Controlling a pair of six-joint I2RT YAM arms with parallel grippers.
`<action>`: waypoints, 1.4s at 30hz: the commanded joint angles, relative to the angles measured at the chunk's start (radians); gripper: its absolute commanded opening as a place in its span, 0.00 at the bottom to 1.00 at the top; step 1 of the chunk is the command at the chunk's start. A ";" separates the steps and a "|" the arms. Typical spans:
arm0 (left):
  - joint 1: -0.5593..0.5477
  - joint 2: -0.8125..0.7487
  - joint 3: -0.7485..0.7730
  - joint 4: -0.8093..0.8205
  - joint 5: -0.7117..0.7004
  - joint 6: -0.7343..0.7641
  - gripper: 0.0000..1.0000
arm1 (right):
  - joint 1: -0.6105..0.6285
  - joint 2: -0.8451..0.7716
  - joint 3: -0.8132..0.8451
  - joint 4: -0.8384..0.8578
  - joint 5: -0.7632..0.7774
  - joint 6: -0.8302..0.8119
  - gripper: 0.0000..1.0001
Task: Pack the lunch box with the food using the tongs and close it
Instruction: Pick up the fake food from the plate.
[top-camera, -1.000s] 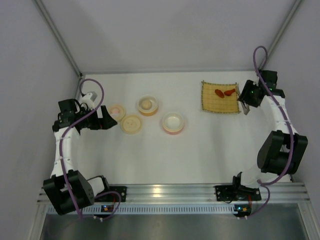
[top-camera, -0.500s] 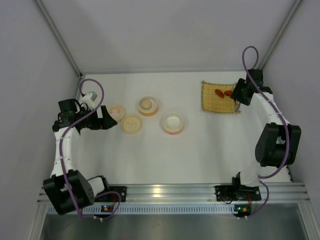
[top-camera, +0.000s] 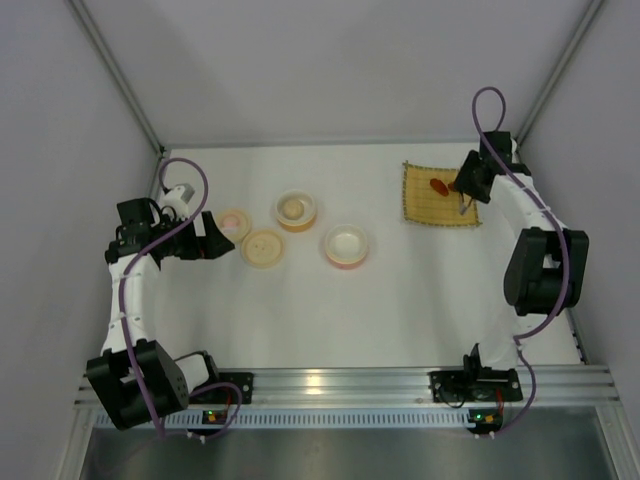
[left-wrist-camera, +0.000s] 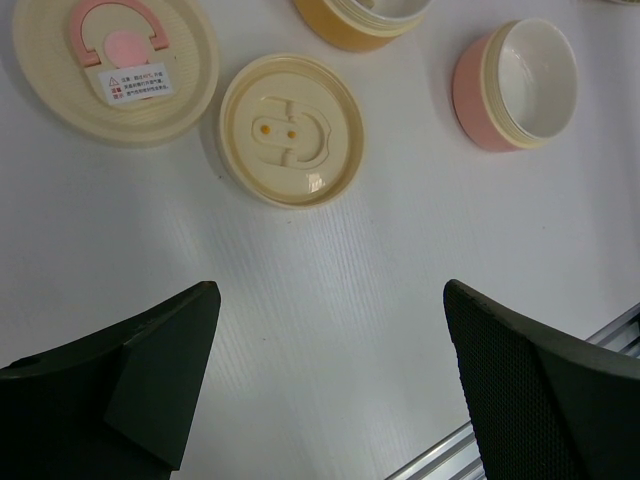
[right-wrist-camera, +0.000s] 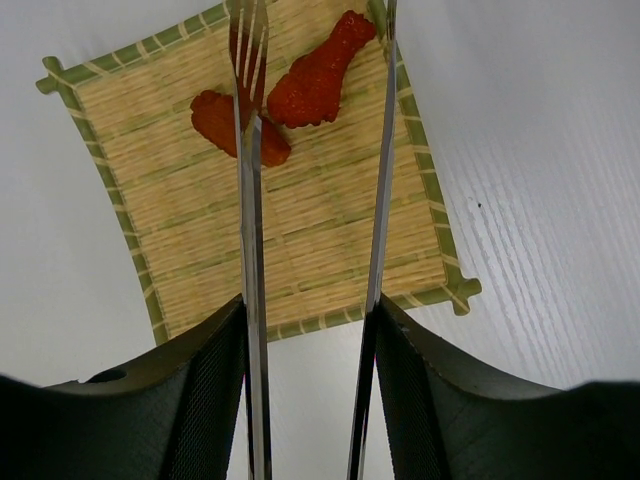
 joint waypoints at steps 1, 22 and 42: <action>0.006 0.004 -0.010 0.038 0.008 0.014 0.98 | 0.028 0.019 0.058 0.052 0.018 0.030 0.50; 0.006 0.001 -0.022 0.044 -0.006 0.022 0.98 | 0.049 0.108 0.070 0.037 0.051 0.096 0.50; 0.005 0.014 -0.019 0.056 0.000 0.016 0.98 | 0.088 0.128 0.083 0.002 0.057 0.118 0.48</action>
